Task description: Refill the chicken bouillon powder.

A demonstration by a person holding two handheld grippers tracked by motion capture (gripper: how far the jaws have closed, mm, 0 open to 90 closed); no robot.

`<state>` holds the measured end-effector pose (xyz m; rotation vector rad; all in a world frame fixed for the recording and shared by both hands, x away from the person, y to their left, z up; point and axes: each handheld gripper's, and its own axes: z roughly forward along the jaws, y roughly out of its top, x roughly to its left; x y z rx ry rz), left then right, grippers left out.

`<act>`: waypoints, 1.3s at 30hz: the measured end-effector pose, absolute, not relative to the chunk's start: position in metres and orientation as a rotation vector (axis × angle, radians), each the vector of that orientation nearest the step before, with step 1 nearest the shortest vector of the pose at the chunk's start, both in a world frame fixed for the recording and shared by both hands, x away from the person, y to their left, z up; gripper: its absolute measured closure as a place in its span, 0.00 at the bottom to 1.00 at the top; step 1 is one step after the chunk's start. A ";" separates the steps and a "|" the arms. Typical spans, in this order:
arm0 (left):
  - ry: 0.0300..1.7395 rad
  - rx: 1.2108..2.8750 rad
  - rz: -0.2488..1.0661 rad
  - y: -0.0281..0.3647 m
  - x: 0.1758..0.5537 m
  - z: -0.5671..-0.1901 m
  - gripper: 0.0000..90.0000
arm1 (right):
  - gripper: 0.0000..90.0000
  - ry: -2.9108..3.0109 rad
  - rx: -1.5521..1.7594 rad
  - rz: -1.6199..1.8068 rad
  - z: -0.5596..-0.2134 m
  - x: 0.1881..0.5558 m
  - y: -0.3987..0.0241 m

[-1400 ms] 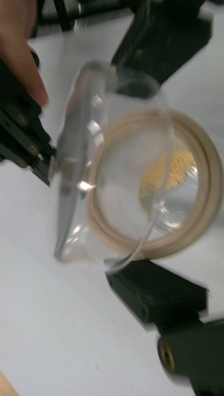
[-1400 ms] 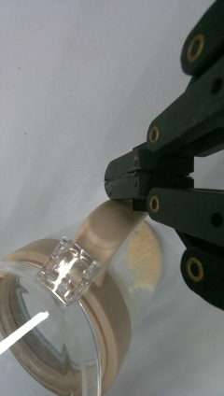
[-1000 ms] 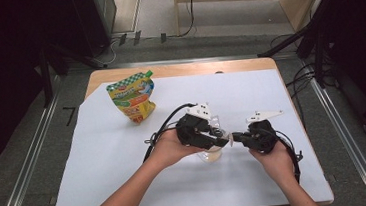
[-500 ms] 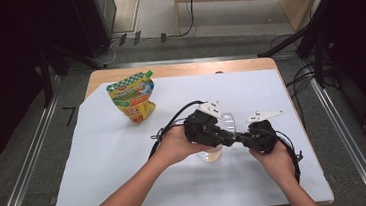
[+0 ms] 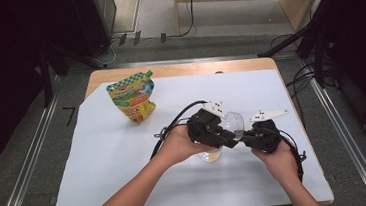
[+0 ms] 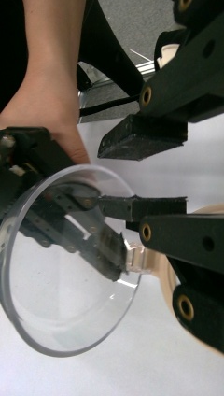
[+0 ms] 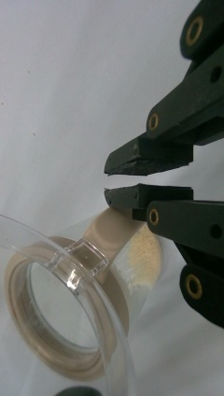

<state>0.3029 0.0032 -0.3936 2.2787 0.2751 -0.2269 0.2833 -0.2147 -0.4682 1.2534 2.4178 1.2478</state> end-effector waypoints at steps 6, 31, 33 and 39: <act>0.298 2.262 -0.232 0.021 0.301 -0.387 0.69 | 0.88 2.407 1.284 1.303 -0.462 0.270 -0.224; 0.516 2.226 -0.163 0.109 0.312 -0.377 0.63 | 0.76 2.607 0.927 1.392 -0.445 0.201 -0.158; 0.512 2.207 -0.147 0.118 0.313 -0.375 0.64 | 0.73 2.620 0.911 1.398 -0.447 0.202 -0.150; 0.580 2.173 -0.131 0.144 0.319 -0.372 0.60 | 0.69 2.633 0.895 1.430 -0.451 0.201 -0.141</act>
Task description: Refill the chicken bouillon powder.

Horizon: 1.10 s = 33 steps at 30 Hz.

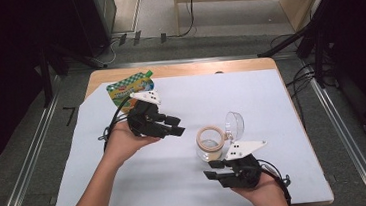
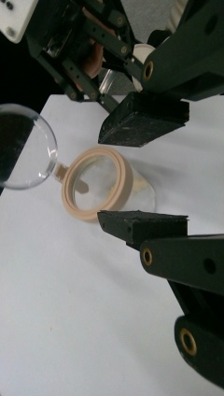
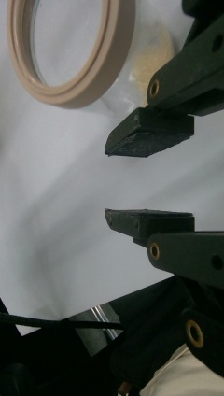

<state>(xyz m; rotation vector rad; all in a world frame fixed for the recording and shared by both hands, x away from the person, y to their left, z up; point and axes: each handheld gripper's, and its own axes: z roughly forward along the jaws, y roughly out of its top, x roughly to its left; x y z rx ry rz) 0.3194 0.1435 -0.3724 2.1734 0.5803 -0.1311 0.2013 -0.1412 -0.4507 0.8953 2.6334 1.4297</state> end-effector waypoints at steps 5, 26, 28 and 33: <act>0.629 2.176 -0.078 0.160 0.322 -0.372 0.47 | 0.64 2.626 0.853 1.436 -0.453 0.199 -0.133; 0.866 2.081 0.076 0.253 0.326 -0.371 0.45 | 0.61 2.702 0.729 1.389 -0.462 0.204 -0.107; 0.877 2.077 0.090 0.259 0.327 -0.371 0.45 | 0.61 2.702 0.719 1.386 -0.462 0.204 -0.107; 0.909 2.062 0.130 0.278 0.332 -0.373 0.44 | 0.61 2.702 0.723 1.386 -0.463 0.205 -0.107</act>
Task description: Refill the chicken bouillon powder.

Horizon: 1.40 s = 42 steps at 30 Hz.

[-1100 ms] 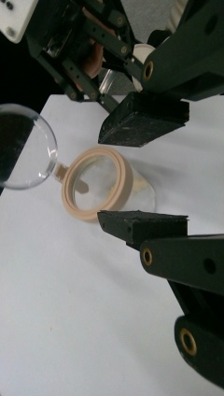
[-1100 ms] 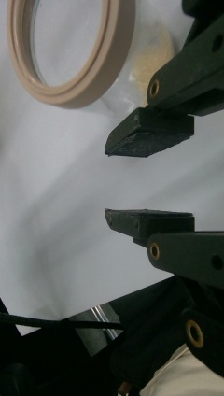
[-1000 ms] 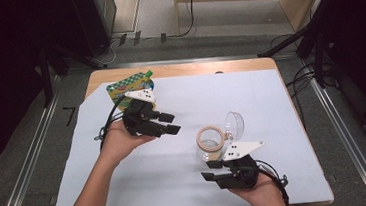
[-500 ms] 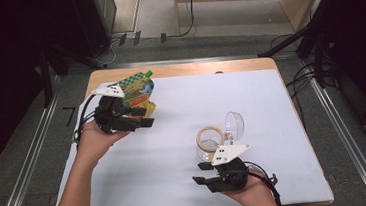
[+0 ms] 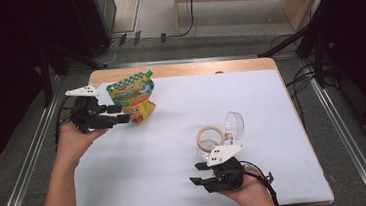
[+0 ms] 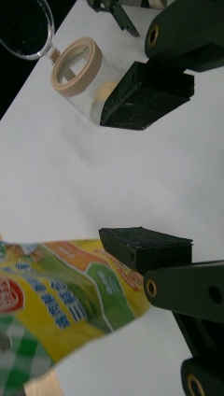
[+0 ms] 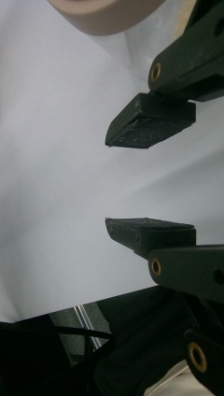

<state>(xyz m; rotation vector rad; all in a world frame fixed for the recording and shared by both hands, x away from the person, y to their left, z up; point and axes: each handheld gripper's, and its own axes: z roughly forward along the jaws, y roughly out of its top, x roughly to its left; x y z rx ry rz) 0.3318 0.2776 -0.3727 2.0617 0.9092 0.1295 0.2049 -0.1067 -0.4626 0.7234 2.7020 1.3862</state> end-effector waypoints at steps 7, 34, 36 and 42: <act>0.967 2.064 0.151 0.297 0.338 -0.379 0.41 | 0.61 2.705 0.728 1.389 -0.463 0.204 -0.106; 0.989 2.074 0.208 0.278 0.391 -0.406 0.56 | 0.58 2.728 0.659 1.428 -0.459 0.212 -0.065; 0.981 2.070 0.226 0.277 0.391 -0.407 0.62 | 0.58 2.724 0.648 1.443 -0.455 0.216 -0.058; 0.980 2.063 0.235 0.270 0.392 -0.411 0.71 | 0.57 2.739 0.607 1.463 -0.455 0.223 -0.031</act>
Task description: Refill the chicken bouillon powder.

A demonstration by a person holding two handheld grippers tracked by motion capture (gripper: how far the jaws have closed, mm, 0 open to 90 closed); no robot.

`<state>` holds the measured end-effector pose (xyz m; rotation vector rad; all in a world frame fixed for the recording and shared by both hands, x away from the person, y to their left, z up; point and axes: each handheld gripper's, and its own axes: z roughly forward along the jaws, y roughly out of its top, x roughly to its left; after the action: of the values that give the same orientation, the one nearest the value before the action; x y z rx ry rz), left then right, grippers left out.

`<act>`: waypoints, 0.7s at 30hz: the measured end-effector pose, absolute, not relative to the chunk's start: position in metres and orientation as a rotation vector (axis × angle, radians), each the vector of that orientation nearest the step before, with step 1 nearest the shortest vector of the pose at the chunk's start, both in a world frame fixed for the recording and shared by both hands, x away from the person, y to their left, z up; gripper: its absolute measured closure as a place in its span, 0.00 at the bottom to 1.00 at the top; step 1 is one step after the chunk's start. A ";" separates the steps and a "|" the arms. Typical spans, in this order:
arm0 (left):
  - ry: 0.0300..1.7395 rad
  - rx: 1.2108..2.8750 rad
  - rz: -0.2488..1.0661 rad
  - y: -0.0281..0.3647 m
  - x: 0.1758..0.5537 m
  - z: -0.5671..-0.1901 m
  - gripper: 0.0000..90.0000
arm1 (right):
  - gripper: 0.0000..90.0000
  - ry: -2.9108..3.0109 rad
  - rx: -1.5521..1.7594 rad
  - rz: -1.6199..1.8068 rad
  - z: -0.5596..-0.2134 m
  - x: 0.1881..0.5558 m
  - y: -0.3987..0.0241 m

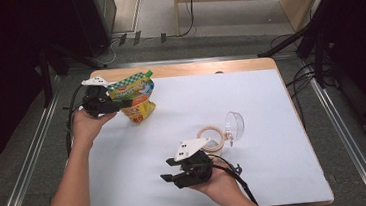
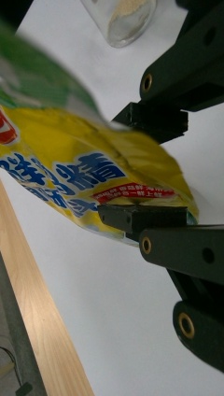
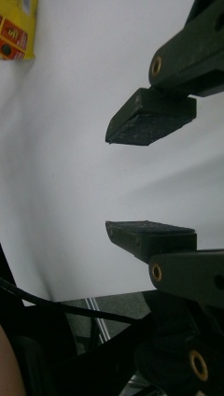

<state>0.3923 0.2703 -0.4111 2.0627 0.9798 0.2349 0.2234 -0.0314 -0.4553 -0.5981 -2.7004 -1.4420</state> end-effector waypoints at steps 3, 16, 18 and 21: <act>0.992 2.039 0.233 0.270 0.393 -0.413 0.73 | 0.57 -2.707 -0.583 -1.417 -0.462 0.224 -0.023; 1.019 2.040 0.191 0.270 0.386 -0.410 0.96 | 0.58 -2.712 -0.587 -1.379 -0.480 0.220 -0.024; 1.026 2.034 0.177 0.271 0.384 -0.408 0.98 | 0.58 -2.695 -0.603 -1.387 -0.480 0.221 -0.025; 1.027 2.029 0.150 0.272 0.381 -0.403 1.00 | 0.57 -2.698 -0.613 -1.392 -0.480 0.222 -0.026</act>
<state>0.3811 0.2724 -0.4030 2.0287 1.0274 0.1499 0.2220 -0.0263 -0.4797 -0.6130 -2.6978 -1.3924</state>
